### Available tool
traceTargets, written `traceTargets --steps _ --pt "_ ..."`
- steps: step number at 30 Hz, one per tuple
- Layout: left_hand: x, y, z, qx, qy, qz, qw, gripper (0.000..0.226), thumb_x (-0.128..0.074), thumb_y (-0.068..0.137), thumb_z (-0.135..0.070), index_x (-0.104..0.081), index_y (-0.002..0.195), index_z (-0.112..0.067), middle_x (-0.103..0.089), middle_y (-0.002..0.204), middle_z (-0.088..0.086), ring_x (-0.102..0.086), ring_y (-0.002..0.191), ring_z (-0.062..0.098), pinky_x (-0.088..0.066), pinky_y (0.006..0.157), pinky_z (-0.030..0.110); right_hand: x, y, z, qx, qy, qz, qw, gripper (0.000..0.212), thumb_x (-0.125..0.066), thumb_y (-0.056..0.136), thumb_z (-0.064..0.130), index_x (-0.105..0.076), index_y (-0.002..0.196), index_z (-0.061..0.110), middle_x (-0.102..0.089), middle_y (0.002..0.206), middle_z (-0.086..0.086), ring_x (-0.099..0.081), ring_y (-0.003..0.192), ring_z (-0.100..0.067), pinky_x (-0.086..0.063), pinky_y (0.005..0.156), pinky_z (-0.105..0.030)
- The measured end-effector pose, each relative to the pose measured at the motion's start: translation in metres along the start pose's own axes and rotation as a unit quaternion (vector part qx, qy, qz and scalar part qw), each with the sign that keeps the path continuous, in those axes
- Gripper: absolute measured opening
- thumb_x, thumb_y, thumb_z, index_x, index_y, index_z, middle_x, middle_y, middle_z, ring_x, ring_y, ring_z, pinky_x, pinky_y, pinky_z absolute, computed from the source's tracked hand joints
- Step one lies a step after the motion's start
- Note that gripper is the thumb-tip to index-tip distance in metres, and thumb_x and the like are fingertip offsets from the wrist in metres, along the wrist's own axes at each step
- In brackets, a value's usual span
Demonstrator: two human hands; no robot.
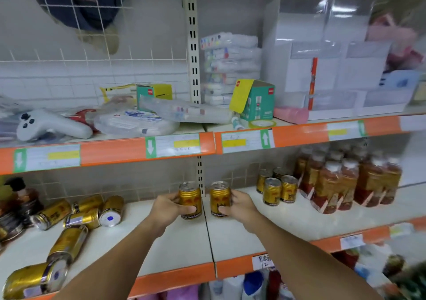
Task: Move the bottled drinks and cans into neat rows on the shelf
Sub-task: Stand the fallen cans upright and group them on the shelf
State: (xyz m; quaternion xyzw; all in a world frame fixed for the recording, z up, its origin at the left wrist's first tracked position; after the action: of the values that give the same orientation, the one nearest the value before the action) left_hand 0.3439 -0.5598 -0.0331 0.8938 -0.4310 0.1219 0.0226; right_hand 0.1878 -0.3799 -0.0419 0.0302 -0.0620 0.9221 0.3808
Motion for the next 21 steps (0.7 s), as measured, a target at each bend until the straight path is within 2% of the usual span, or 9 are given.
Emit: traceTargets --steps 2,4,6,9,12,13,17,19,21 --pt "-0.022 -0.001 -0.005 -0.001 0.001 0.009 1.000 0.041 -0.094 0.063 -0.008 -0.077 0.093 -0.030 -0.079 0.093 -0.011 -0.074 0.084 0.002 -0.051 0.081 0.025 0.022 -0.011 -0.004 -0.004 0.005 -0.008 1.000 0.045 -0.073 0.079 -0.014 -0.067 0.108 0.020 -0.074 0.090 0.012 -0.071 0.077 0.003 -0.056 0.065 -0.016" --pt "-0.043 -0.001 -0.009 -0.001 -0.002 0.018 1.000 0.040 -0.094 0.063 -0.008 -0.075 0.091 -0.030 -0.079 0.090 -0.013 -0.073 0.080 -0.002 -0.049 0.075 0.020 0.042 -0.021 -0.006 0.003 -0.032 -0.016 0.999 0.043 -0.073 0.081 -0.010 -0.066 0.111 0.020 -0.070 0.090 0.015 -0.068 0.072 0.008 -0.052 0.062 -0.010" --pt "-0.065 -0.002 -0.013 -0.001 -0.009 0.030 1.000 0.042 -0.093 0.063 -0.006 -0.074 0.093 -0.028 -0.079 0.088 -0.014 -0.073 0.079 -0.002 -0.049 0.070 0.016 0.061 -0.031 -0.006 0.007 -0.037 -0.021 0.999 0.039 -0.072 0.083 -0.007 -0.065 0.106 0.024 -0.068 0.092 0.015 -0.067 0.077 0.008 -0.055 0.069 -0.011" --pt "-0.095 -0.004 -0.020 -0.006 -0.017 0.043 0.999 0.043 -0.092 0.064 -0.002 -0.072 0.092 -0.029 -0.078 0.085 -0.014 -0.073 0.078 -0.001 -0.052 0.065 0.013 0.089 -0.040 -0.011 0.007 -0.030 -0.052 0.998 0.041 -0.071 0.085 -0.008 -0.063 0.098 0.030 -0.071 0.103 0.008 -0.065 0.103 -0.005 -0.055 0.088 -0.021" --pt "-0.124 -0.005 -0.027 -0.011 -0.021 0.063 0.998 0.045 -0.091 0.065 0.000 -0.073 0.092 -0.030 -0.079 0.089 -0.010 -0.075 0.082 0.003 -0.053 0.070 0.017 0.116 -0.048 -0.017 0.006 -0.034 -0.071 0.997 0.044 -0.074 0.082 -0.008 -0.063 0.093 0.033 -0.069 0.093 0.015 -0.064 0.096 -0.007 -0.054 0.074 -0.012" --pt "-0.133 -0.005 -0.030 -0.012 -0.021 0.071 0.997 0.046 -0.092 0.064 -0.001 -0.073 0.093 -0.031 -0.080 0.091 -0.009 -0.075 0.084 0.004 -0.053 0.073 0.019 0.125 -0.050 -0.020 0.004 -0.037 -0.079 0.996 0.042 -0.073 0.082 -0.007 -0.063 0.093 0.032 -0.069 0.093 0.015 -0.064 0.097 -0.007 -0.054 0.077 -0.013" --pt "-0.166 -0.003 -0.036 -0.014 -0.021 0.090 0.996 0.048 -0.093 0.063 -0.004 -0.073 0.094 -0.034 -0.079 0.093 -0.013 -0.073 0.089 0.002 -0.051 0.081 0.023 0.155 -0.061 -0.026 0.004 -0.057 -0.097 0.994 0.042 -0.072 0.083 -0.007 -0.063 0.108 0.025 -0.070 0.108 0.002 -0.064 0.112 -0.018 -0.050 0.104 -0.036" --pt "-0.182 -0.003 -0.039 -0.016 -0.025 0.101 0.995 0.051 -0.093 0.062 -0.003 -0.073 0.099 -0.032 -0.079 0.094 -0.013 -0.073 0.090 0.003 -0.051 0.083 0.024 0.170 -0.065 -0.030 0.009 -0.056 -0.100 0.993 0.049 -0.075 0.079 -0.010 -0.063 0.117 0.020 -0.069 0.105 0.006 -0.064 0.111 -0.017 -0.051 0.102 -0.033" --pt "-0.197 -0.003 -0.042 -0.016 -0.023 0.107 0.994 0.055 -0.093 0.063 -0.003 -0.074 0.107 -0.028 -0.079 0.099 -0.009 -0.073 0.095 0.006 -0.053 0.090 0.029 0.184 -0.069 -0.034 0.008 -0.048 -0.106 0.993 0.050 -0.077 0.076 -0.010 -0.064 0.111 0.024 -0.069 0.099 0.013 -0.065 0.103 -0.012 -0.055 0.090 -0.023"
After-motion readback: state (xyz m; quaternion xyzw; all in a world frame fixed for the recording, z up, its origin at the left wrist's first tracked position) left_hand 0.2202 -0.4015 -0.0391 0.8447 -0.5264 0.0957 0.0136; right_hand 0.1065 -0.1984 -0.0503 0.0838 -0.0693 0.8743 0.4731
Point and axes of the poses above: each hand's wrist, its own y-axis towards the middle knuckle, its own x-axis out of the back of the hand, z = x × y, the point moved 6 cm from there along y, towards the middle knuckle
